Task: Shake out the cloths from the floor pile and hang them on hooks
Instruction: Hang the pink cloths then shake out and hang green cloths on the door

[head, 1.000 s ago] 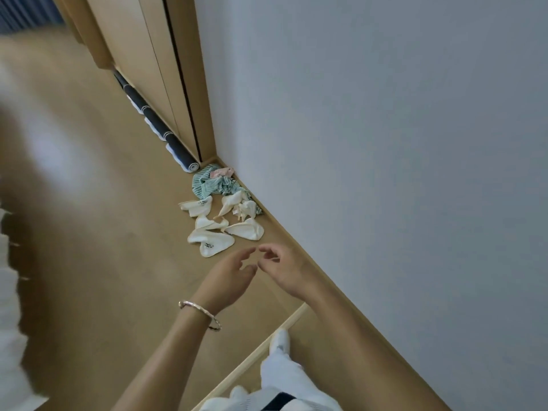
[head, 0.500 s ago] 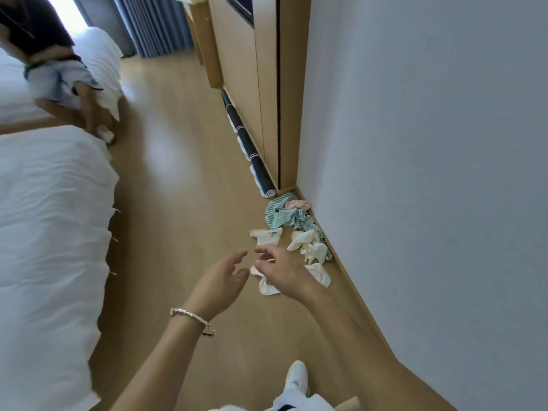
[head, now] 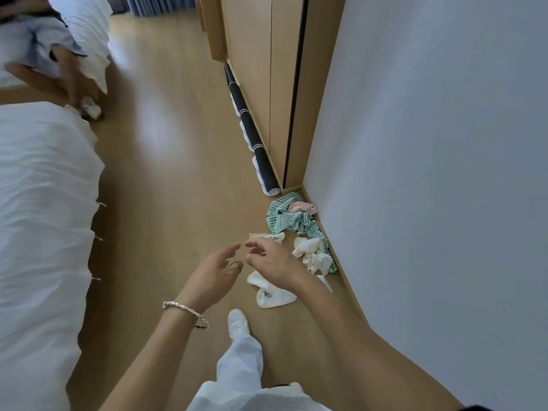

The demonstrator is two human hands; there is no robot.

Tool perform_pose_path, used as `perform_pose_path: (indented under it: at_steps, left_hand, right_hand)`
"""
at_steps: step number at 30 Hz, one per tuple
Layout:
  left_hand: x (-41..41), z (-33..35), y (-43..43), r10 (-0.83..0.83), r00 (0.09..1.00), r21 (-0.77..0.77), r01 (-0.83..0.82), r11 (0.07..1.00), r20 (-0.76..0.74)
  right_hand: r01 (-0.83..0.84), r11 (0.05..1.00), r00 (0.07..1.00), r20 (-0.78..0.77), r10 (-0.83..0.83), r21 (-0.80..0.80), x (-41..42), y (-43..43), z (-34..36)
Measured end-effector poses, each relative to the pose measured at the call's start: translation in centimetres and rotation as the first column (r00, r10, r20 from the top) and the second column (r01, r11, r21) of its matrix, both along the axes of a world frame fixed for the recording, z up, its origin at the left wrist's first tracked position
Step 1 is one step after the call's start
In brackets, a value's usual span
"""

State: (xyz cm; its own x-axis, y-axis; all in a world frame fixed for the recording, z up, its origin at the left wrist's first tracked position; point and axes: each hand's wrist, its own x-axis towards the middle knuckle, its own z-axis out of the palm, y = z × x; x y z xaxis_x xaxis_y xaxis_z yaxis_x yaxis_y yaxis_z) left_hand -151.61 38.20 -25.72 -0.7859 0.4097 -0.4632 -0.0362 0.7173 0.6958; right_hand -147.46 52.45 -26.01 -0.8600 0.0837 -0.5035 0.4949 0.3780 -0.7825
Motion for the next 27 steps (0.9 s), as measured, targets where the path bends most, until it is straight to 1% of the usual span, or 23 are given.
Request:
perform_pose_path:
  at_steps: [5, 8, 10, 13, 16, 19, 24, 27]
  left_hand:
    - [-8.5, -0.2, 4.5, -0.169, 0.986, -0.003, 0.169, 0.986, 0.008]
    - [-13.4, -0.2, 8.3, -0.291, 0.956, -0.021, 0.291, 0.957, -0.036]
    - [-15.7, 0.0, 11.1, -0.357, 0.932, -0.050, 0.354, 0.934, -0.064]
    - [-17.6, -0.3, 15.0, -0.426, 0.904, -0.052, 0.424, 0.904, -0.043]
    - [-19.2, -1.0, 18.4, -0.470, 0.883, -0.067, 0.469, 0.881, -0.007]
    - [-20.8, -1.8, 21.1, -0.467, 0.884, -0.101, 0.466, 0.879, 0.009]
    - [-24.2, -3.8, 24.9, -0.422, 0.905, -0.171, 0.424, 0.889, 0.049]
    - [-27.0, -6.0, 27.0, -0.432, 0.900, -0.204, 0.434, 0.877, 0.060]
  right_hand:
    - [0.162, 0.986, 0.986, 0.033, -0.164, 0.049, -6.4, 3.9, 0.2]
    - [0.261, 0.962, 0.964, 0.038, -0.265, 0.083, -8.9, 6.9, 0.2]
    - [0.315, 0.943, 0.945, 0.056, -0.322, 0.104, -9.8, 8.8, 0.2]
    - [0.366, 0.924, 0.924, 0.081, -0.375, 0.109, -10.9, 11.9, -0.4]
    - [0.368, 0.922, 0.919, 0.104, -0.381, 0.121, -12.5, 15.6, -1.2]
    - [0.356, 0.925, 0.923, 0.108, -0.370, 0.131, -14.5, 19.4, -2.4]
    - [0.263, 0.959, 0.944, 0.178, -0.278, 0.107, -18.3, 24.6, -5.4]
    - [0.224, 0.966, 0.944, 0.218, -0.249, 0.131, -20.6, 27.0, -7.3]
